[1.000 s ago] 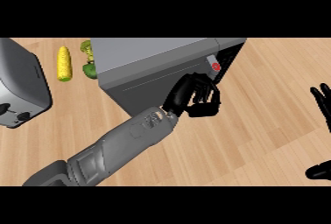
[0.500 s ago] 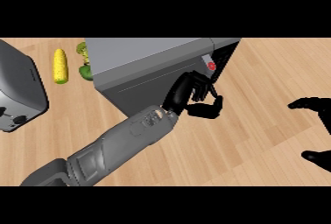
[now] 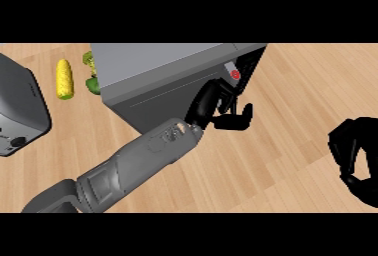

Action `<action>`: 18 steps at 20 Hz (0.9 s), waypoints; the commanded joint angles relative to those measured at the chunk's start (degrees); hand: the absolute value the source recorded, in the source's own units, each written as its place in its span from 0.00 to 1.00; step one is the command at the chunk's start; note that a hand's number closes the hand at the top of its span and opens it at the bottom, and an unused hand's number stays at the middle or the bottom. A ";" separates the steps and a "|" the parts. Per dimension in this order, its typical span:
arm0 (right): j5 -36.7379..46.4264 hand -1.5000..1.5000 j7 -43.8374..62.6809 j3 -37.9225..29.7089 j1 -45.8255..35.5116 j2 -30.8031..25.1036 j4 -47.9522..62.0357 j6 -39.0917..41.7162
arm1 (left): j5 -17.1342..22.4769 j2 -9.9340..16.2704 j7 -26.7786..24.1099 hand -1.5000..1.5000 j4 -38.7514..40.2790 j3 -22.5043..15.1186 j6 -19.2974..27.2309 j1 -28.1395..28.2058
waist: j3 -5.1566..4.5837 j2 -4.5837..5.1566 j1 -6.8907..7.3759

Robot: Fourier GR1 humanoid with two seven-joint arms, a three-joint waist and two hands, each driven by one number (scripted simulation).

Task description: Pick up the milk, place it into the microwave and close the microwave

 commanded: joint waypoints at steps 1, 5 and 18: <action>-0.39 1.00 -1.94 1.84 -0.40 -0.12 -2.51 4.02 | 0.34 -3.06 -0.70 1.00 0.93 0.61 -0.40 -5.24 | 0.12 0.10 -1.60; -0.80 1.00 -0.76 2.90 -0.30 -0.16 -4.96 3.57 | 1.09 -3.04 -1.01 1.00 1.15 0.51 0.36 -5.05 | 0.11 0.08 -2.22; -1.88 1.00 1.64 5.34 0.80 -0.05 -10.54 2.66 | 2.45 -2.99 -2.36 1.00 0.68 -0.09 3.87 -4.79 | 0.19 0.07 -4.03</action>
